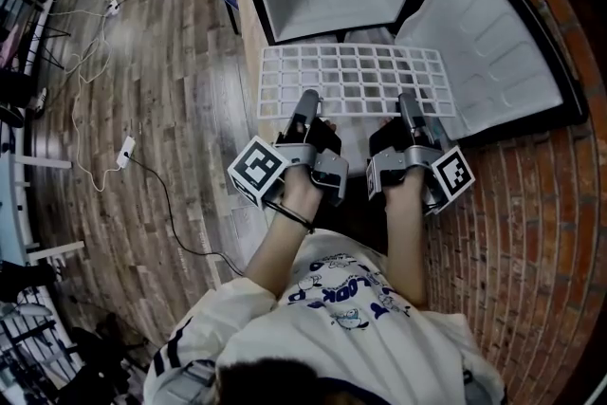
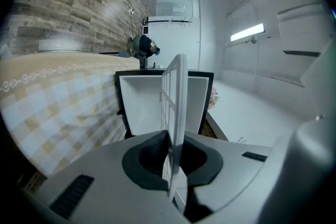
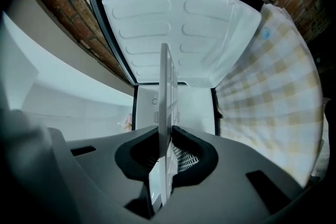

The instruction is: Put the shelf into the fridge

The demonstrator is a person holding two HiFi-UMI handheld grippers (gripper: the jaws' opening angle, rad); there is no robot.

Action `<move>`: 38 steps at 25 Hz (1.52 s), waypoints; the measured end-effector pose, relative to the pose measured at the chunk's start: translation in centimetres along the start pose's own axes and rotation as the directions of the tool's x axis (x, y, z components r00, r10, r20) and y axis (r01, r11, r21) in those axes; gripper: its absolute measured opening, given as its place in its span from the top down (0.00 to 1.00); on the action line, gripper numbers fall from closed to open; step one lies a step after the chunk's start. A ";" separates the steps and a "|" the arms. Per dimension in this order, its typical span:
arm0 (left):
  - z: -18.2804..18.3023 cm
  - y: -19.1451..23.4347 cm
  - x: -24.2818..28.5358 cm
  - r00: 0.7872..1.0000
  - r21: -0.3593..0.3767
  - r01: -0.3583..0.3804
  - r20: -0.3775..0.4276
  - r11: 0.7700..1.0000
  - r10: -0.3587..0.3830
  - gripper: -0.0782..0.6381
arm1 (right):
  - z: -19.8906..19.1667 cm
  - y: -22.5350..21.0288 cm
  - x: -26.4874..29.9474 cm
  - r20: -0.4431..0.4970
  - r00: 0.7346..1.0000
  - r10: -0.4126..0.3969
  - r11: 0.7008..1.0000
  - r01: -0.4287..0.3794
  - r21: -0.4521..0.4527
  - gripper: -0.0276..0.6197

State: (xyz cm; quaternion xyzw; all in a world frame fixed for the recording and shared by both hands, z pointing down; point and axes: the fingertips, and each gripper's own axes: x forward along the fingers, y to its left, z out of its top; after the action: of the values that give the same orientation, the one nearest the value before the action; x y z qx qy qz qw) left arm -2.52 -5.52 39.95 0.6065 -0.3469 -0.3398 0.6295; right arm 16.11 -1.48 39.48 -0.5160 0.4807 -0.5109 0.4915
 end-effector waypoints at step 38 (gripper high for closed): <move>2.1 0.7 9.3 0.987 -0.016 -0.024 0.157 1.000 0.026 0.84 | 3.3 -0.4 12.1 -0.174 0.984 -0.041 0.999 0.042 0.001 0.88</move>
State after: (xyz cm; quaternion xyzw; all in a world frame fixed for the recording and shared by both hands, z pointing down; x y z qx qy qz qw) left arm 0.56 -14.49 40.90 0.5690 -0.4005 -0.3810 0.6088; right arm 19.60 -13.46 40.52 -0.4783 0.5098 -0.5651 0.4382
